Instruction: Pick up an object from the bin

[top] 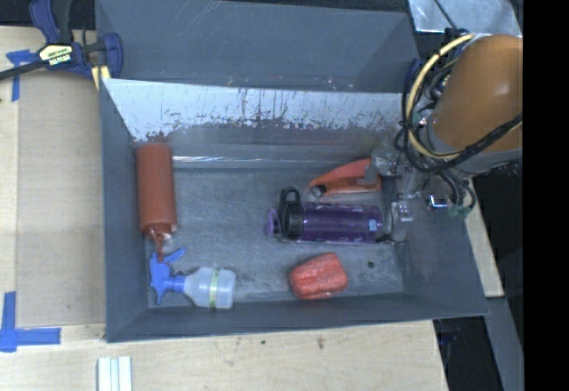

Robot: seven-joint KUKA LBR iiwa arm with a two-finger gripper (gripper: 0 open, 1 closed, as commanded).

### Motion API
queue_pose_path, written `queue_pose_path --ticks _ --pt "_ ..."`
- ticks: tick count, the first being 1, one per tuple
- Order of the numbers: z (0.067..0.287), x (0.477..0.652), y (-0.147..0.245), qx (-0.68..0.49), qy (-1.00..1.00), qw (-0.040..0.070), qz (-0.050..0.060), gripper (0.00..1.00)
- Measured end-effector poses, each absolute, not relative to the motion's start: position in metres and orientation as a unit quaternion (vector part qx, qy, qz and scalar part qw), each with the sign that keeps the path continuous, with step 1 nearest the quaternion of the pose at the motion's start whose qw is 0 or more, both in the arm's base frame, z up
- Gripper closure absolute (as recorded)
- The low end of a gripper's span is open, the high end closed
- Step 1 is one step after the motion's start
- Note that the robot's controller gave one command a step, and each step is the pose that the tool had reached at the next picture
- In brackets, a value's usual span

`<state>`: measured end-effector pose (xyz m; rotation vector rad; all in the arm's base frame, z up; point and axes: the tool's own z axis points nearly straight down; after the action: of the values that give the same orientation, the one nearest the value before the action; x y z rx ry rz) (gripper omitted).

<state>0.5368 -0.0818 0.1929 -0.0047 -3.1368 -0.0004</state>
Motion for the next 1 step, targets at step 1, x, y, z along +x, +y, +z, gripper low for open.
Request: queue_pose_path --ticks 1 --pt "0.1977 0.5383 -0.0816 0.0 -1.0 -0.002 0.0 0.0"
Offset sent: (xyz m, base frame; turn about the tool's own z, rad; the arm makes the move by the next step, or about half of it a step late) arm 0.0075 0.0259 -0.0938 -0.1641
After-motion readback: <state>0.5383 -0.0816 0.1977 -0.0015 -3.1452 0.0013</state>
